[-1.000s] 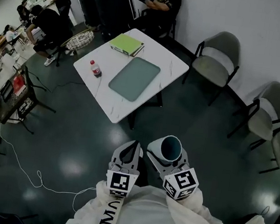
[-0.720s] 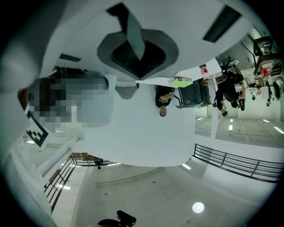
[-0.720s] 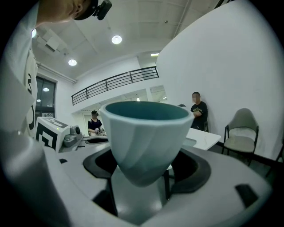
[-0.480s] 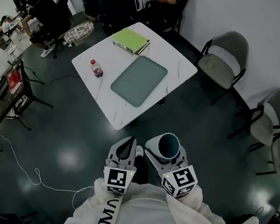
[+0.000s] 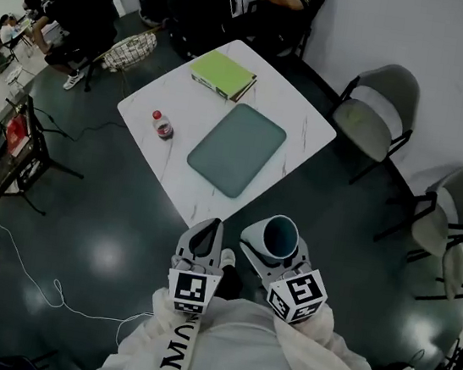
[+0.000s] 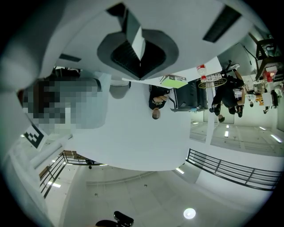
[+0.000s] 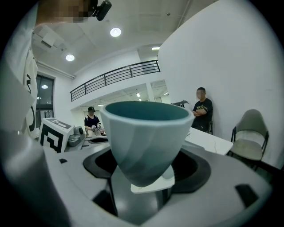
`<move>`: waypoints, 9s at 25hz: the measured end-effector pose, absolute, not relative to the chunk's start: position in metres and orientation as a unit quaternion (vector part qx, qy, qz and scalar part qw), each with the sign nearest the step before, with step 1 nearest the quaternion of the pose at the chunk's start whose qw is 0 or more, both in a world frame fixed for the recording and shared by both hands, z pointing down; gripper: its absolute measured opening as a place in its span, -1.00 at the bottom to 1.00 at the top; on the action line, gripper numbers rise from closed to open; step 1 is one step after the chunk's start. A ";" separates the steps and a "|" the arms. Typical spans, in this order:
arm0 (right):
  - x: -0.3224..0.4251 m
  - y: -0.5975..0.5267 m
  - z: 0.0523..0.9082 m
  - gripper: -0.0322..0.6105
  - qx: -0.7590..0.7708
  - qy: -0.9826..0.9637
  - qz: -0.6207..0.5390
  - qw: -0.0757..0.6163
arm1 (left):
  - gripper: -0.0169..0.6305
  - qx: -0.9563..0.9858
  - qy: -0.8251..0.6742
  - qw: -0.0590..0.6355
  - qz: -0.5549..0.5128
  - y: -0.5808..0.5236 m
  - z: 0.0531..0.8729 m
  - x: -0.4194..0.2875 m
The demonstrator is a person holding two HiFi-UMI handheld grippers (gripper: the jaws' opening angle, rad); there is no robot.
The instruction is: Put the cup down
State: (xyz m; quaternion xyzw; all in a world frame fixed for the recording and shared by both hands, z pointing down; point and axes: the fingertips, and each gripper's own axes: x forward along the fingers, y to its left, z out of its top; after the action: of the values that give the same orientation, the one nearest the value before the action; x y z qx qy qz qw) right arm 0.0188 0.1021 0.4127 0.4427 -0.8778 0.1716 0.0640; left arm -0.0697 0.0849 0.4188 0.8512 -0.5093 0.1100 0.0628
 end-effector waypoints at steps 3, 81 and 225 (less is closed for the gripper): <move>0.010 0.079 0.414 0.22 0.443 -0.877 0.173 0.063 | -0.91 0.850 -0.512 0.060 0.106 0.060 0.416 -0.081; -0.004 -0.231 0.502 0.23 0.407 -0.898 0.087 0.142 | -0.91 0.818 -0.550 0.101 0.134 -0.192 0.492 -0.099; -0.004 -0.270 0.634 0.56 0.413 -0.866 0.142 0.245 | -0.91 0.816 -0.536 0.126 0.176 -0.196 0.533 -0.092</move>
State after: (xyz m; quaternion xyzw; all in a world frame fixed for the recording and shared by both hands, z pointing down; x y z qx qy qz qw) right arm -0.0040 -0.2701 0.6340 0.4130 -0.8655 0.1415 0.2454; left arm -0.0916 -0.1955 0.5332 0.8161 -0.5357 0.1763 0.1259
